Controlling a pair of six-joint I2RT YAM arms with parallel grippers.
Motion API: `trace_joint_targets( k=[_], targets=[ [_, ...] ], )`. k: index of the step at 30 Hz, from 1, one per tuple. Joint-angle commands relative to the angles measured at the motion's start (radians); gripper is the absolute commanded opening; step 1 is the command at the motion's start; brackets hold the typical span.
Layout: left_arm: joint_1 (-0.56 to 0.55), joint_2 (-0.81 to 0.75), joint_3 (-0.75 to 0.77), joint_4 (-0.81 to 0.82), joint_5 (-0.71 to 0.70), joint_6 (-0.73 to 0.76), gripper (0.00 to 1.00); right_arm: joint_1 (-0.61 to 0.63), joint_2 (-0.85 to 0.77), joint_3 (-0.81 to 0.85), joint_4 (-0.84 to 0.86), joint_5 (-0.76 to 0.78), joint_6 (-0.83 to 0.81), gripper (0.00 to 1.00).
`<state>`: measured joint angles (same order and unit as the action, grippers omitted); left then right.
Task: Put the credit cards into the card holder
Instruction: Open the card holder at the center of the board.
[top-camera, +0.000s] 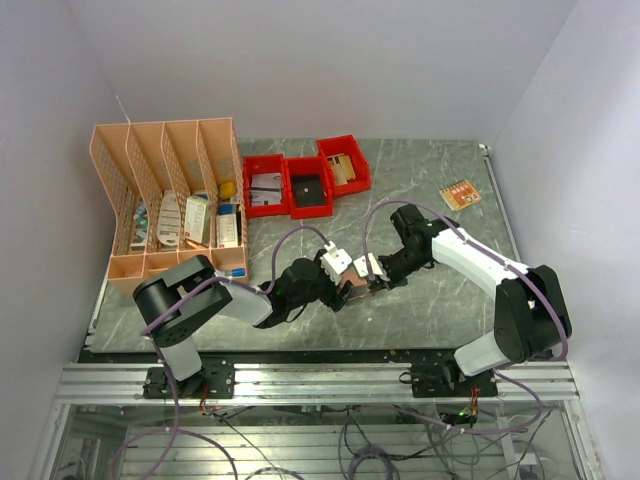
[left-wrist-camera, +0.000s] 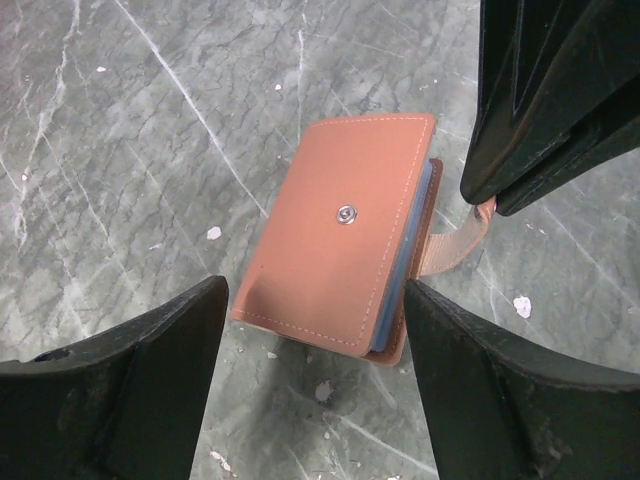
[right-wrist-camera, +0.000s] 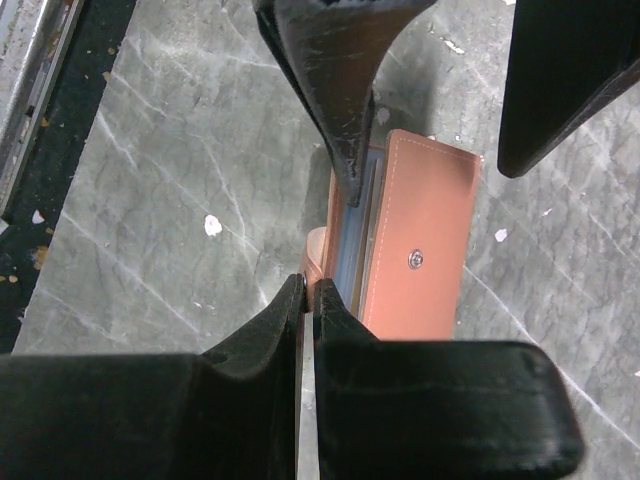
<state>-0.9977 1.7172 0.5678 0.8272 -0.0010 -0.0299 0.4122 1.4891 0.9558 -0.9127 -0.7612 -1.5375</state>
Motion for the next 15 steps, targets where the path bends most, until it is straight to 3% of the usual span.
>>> trace_joint_targets(
  k=[1, 7, 15],
  targets=[
    [-0.003, 0.012, 0.029, 0.06, -0.011, -0.028, 0.79, -0.013, -0.026, -0.017, -0.002, -0.02, -0.004, 0.0],
    [0.0, 0.005, 0.078, -0.014, -0.019, -0.076, 0.54, -0.041, -0.049, -0.02, -0.013, -0.019, -0.007, 0.0],
    [0.02, -0.005, 0.13, -0.109, -0.018, -0.173, 0.09, -0.105, -0.072, -0.038, -0.017, -0.005, -0.008, 0.0]
  ],
)
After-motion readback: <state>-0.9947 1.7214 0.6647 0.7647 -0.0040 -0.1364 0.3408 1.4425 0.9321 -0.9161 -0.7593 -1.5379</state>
